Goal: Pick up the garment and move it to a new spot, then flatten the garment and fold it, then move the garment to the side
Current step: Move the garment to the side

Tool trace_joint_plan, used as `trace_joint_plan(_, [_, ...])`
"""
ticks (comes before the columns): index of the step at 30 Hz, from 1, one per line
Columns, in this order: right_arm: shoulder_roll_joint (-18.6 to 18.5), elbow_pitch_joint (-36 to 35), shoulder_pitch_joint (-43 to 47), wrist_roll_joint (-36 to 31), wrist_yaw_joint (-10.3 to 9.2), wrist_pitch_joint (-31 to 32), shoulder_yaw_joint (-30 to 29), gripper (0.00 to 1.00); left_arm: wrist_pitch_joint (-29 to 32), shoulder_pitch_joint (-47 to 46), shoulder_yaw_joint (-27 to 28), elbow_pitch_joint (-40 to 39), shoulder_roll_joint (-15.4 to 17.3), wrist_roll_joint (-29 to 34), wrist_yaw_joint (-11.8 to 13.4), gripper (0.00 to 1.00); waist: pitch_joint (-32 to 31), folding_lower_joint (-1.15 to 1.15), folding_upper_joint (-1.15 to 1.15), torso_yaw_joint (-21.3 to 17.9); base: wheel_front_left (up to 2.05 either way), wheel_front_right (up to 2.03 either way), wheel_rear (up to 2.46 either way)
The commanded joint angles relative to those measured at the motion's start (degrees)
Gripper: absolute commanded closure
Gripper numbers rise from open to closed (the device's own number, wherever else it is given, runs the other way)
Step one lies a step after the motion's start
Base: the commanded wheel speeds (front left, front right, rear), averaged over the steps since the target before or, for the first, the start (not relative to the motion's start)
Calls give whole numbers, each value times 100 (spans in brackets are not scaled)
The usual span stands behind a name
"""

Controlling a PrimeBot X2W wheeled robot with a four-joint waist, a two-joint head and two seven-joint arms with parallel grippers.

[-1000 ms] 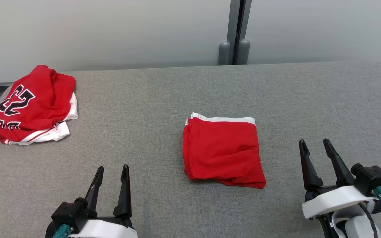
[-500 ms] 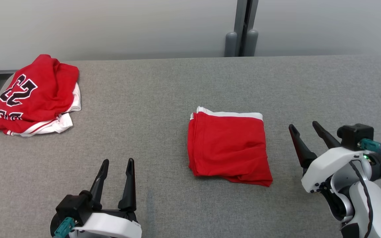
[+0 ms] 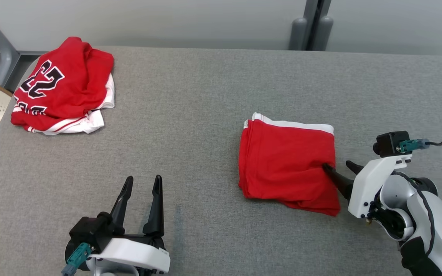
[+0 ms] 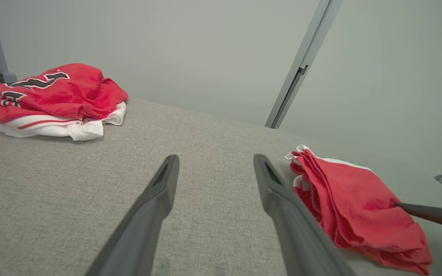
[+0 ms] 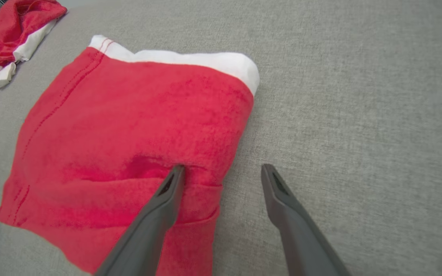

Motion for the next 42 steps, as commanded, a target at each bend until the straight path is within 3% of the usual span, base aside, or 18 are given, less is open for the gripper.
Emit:
trace_joint_plan(1, [-85,105,-118,144,1,86,79,0,-28,-145,-6,-7,17,-31,18,0,78,0,0,76,0,0,0])
trace_joint_plan(8, [-102,456,-418,449,1,274,410,0,-28,-193,-38,-29,17,-62,41,0,184,0,0,145,0,0,0])
trace_joint_plan(9, [-101,504,-476,495,1,290,467,19,-28,-203,-37,-33,17,-65,45,0,200,0,0,147,0,0,0])
trace_joint_plan(10, [-99,551,-526,528,1,290,509,50,-28,-211,-38,-35,17,-70,48,0,213,0,0,147,0,0,0])
trace_joint_plan(12, [-103,637,-622,586,1,264,602,66,-28,-233,-43,-39,17,-77,55,0,242,0,0,142,0,0,0])
trace_joint_plan(14, [-146,716,-753,609,1,150,646,100,-28,-255,-48,-53,17,-75,57,0,273,0,0,133,0,0,0])
trace_joint_plan(25, [-671,818,-1210,664,1,-268,961,100,-28,-384,-77,-145,16,70,-25,0,508,0,0,-320,0,0,0])
trace_joint_plan(31, [-986,820,-1400,663,1,-438,988,100,-18,-563,-130,-219,17,277,-123,0,681,0,0,-865,0,0,0])
trace_joint_plan(42, [-1158,876,-1842,636,1,-763,943,100,-14,-923,-262,-121,136,626,-268,0,1219,0,0,-1981,0,0,0])
